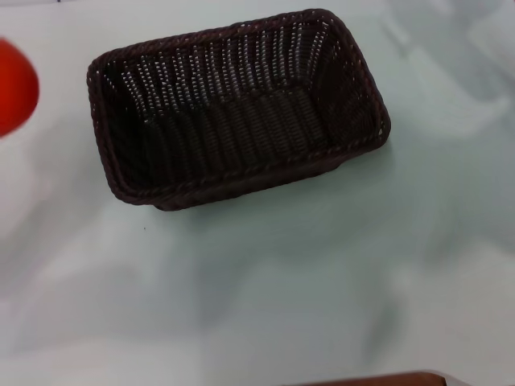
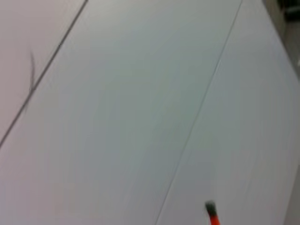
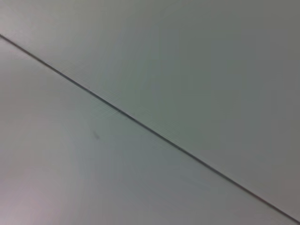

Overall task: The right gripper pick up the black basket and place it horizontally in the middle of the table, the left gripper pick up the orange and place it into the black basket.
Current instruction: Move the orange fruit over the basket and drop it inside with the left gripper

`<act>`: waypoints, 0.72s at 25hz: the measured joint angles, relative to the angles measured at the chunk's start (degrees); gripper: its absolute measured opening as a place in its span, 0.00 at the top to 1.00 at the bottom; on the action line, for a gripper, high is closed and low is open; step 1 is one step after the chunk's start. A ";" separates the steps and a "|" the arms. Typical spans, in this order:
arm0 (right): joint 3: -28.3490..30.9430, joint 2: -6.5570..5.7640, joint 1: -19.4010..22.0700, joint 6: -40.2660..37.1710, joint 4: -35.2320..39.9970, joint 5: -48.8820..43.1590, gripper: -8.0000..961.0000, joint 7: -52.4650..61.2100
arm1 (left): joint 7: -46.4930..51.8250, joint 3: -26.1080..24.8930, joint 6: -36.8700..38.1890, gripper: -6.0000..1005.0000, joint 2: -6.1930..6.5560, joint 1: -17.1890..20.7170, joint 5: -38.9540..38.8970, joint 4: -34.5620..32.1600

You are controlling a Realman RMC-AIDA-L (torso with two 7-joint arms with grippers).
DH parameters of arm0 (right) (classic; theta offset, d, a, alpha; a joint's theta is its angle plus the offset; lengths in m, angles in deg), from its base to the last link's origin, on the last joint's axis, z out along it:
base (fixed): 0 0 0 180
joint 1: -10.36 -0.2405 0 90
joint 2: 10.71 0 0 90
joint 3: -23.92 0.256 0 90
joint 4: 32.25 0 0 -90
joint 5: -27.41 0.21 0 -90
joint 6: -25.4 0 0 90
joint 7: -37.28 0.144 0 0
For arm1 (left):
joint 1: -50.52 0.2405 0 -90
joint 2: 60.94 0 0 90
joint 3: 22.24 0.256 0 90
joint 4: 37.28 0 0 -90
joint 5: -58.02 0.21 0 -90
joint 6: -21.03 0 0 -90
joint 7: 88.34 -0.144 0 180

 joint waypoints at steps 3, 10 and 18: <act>-0.02 0.16 0.01 0.25 -0.03 0.02 0.19 -0.01 | 0.39 0.61 2.47 0.86 -1.21 -3.99 0.31 -0.43; -0.33 0.54 -1.20 1.07 -2.62 3.53 0.19 -1.65 | 1.30 7.97 12.91 0.88 -5.88 -11.44 0.47 -0.41; -0.22 0.72 -2.99 3.71 -5.68 6.32 0.19 -2.78 | 1.39 11.73 17.36 0.57 -6.68 -14.67 -0.11 -2.45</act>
